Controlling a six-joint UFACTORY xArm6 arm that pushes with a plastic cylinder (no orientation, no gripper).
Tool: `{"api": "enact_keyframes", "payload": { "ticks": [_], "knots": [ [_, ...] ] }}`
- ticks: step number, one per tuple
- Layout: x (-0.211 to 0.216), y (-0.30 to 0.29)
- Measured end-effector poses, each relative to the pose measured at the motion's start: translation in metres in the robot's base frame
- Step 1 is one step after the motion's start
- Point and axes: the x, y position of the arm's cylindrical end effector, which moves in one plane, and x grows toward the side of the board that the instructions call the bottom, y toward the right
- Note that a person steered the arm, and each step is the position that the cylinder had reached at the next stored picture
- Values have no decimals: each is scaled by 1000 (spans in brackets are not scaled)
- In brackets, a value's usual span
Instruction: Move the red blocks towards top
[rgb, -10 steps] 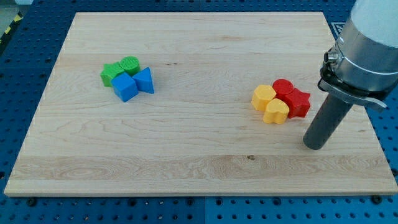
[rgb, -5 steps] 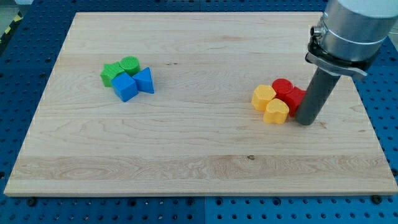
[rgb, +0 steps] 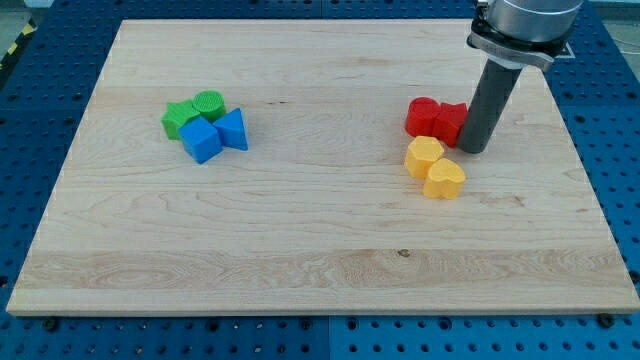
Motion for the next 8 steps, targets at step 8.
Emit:
{"api": "enact_keyframes", "payload": {
  "ticks": [8],
  "knots": [
    [-33, -7]
  ]
}}
